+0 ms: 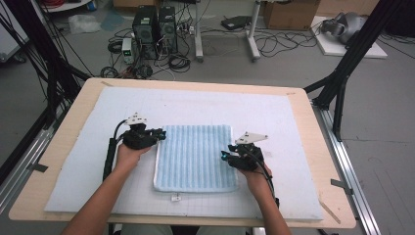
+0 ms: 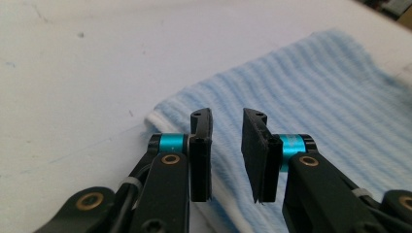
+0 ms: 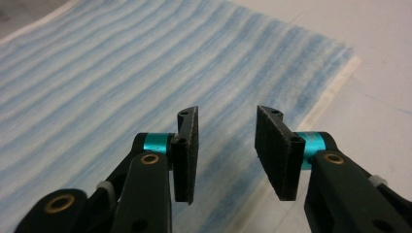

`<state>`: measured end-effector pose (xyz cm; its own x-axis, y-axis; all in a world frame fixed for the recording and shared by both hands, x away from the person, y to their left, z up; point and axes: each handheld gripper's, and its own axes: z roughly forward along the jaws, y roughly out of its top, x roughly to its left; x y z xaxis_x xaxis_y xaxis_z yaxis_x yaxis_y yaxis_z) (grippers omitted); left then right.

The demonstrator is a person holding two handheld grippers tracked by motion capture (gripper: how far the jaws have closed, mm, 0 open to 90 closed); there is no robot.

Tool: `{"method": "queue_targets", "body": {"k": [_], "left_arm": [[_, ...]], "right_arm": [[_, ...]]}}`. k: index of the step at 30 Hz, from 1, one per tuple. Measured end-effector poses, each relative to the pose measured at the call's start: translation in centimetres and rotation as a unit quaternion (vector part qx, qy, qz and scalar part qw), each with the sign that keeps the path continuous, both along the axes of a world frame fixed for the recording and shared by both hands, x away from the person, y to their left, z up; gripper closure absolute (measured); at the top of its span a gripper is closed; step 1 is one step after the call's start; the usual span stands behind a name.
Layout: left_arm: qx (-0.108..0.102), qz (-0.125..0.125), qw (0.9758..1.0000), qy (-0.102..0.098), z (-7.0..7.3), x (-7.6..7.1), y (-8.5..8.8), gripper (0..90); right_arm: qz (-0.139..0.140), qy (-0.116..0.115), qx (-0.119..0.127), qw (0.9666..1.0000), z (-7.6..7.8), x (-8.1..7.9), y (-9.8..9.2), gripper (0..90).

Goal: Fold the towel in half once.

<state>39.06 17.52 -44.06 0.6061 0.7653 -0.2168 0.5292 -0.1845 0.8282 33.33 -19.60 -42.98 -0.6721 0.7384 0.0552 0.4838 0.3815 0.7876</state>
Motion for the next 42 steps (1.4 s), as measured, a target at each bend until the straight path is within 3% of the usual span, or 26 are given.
{"method": "queue_targets", "body": {"k": [1,4,8,13,18,21,22,23,24,25,28,30,33,35,39,42], "left_arm": [[0.000,-0.001,1.0000,0.003,-0.2,0.2,-0.2,73.2],[0.026,-0.003,0.9996,0.006,-0.6,0.7,-0.5,73.2],[0.047,0.014,0.9988,0.007,-0.9,1.3,-0.5,69.8],[0.050,0.020,0.9985,0.002,-1.0,1.4,-0.5,69.8],[0.047,0.025,0.9986,0.002,-1.1,1.4,-0.4,69.6],[0.046,0.024,0.9986,0.002,-1.1,1.4,-0.4,69.3],[0.050,0.021,0.9985,0.002,-1.1,1.4,-0.4,69.1],[0.049,0.022,0.9985,0.001,-1.1,1.4,-0.5,69.0],[0.051,0.021,0.9985,0.001,-1.0,1.4,-0.5,68.9],[0.048,0.022,0.9986,0.001,-1.1,1.4,-0.5,68.9],[0.042,0.021,0.9989,0.003,-1.1,1.4,-0.3,68.3],[0.034,0.016,0.9993,0.003,-1.0,1.4,-0.1,62.6],[0.002,0.008,0.9999,-0.014,-0.7,1.0,0.5,57.5],[-0.022,0.005,0.9993,-0.029,-0.3,0.5,0.9,53.6],[-0.068,-0.019,0.9966,-0.042,0.4,-0.4,1.6,42.7],[-0.071,-0.016,0.9955,-0.061,1.0,-1.4,1.8,33.2]], "right_arm": [[-0.004,0.001,0.004,1.0000,0.0,0.4,-0.1,60.7],[-0.011,0.005,0.015,0.9998,-0.2,1.2,-0.4,60.7],[-0.015,0.006,0.016,0.9998,0.0,2.4,-0.3,60.7],[-0.029,-0.003,0.010,0.9995,0.0,4.2,0.4,63.0],[-0.042,-0.005,-0.016,0.9990,-0.4,6.7,1.9,69.5],[-0.077,0.012,-0.039,0.9962,-1.2,7.8,1.7,70.0],[-0.085,0.018,-0.039,0.9954,-1.6,8.1,1.3,70.7],[-0.092,0.026,-0.017,0.9953,-1.7,8.3,0.9,71.8],[-0.102,0.021,-0.020,0.9943,-1.7,8.3,0.7,73.0],[-0.107,0.014,-0.039,0.9934,-1.6,8.3,0.7,72.8],[-0.111,0.019,-0.037,0.9930,-1.5,8.2,0.3,68.4],[-0.110,0.022,-0.028,0.9933,-1.3,8.0,0.0,64.9],[-0.093,0.010,-0.010,0.9956,-0.7,7.0,-0.8,58.5],[-0.081,0.017,-0.004,0.9965,-0.3,6.4,-1.2,53.6],[-0.068,-0.018,0.008,0.9975,0.9,4.3,-2.4,44.4],[-0.059,-0.036,0.022,0.9974,1.5,2.9,-3.1,32.7]]}}
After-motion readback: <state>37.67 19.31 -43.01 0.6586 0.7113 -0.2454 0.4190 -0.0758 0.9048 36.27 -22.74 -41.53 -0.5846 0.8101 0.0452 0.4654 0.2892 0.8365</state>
